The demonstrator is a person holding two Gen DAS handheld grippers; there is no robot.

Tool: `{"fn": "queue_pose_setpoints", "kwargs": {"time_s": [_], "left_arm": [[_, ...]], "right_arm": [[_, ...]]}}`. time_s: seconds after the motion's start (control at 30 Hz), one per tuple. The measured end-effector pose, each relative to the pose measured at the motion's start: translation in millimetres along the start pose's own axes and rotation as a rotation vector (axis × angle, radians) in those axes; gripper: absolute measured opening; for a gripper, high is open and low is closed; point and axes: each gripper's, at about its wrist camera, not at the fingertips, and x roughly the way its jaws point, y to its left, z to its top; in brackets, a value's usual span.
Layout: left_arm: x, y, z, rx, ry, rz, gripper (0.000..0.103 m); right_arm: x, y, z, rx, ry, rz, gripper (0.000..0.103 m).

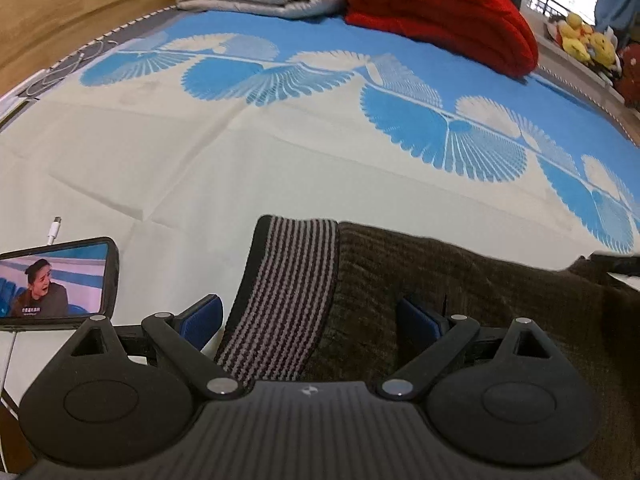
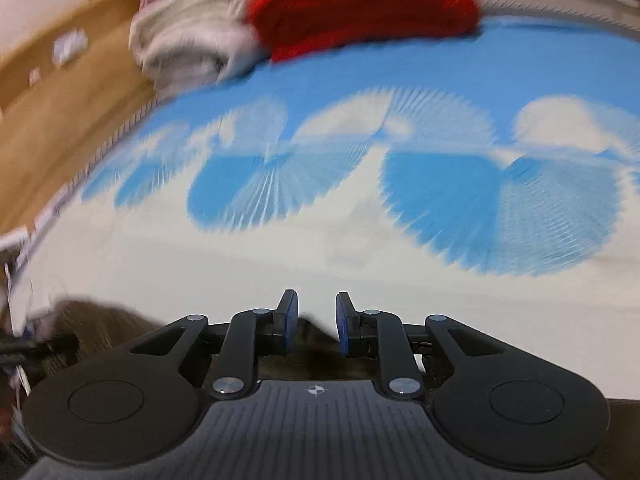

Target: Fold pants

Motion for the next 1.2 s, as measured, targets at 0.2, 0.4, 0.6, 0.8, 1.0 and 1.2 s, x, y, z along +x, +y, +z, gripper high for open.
{"fn": "queue_pose_setpoints", "kwargs": {"time_s": [0.2, 0.4, 0.6, 0.8, 1.0, 1.2], "left_arm": [[3.3, 3.0, -3.4, -0.028, 0.042, -0.02, 0.097], [2.6, -1.0, -4.4, -0.019, 0.042, -0.019, 0.097], [3.6, -1.9, -4.5, -0.021, 0.044, -0.017, 0.097], [4.0, -2.4, -4.4, -0.018, 0.042, -0.013, 0.097], [4.9, -1.8, -4.3, -0.015, 0.047, -0.016, 0.097], [4.0, -0.4, -4.1, -0.025, 0.049, -0.022, 0.097]], "right_arm": [[8.9, 2.4, -13.6, -0.02, 0.04, 0.043, 0.026], [25.6, 1.2, -3.9, -0.011, 0.096, 0.069, 0.026], [31.0, 1.0, 9.8, -0.096, 0.166, 0.138, 0.019], [20.6, 13.9, 13.5, -0.155, 0.041, 0.072, 0.007], [50.2, 7.4, 11.8, -0.12, 0.029, 0.001, 0.007], [22.2, -7.2, 21.1, -0.02, -0.1, -0.053, 0.025]]}}
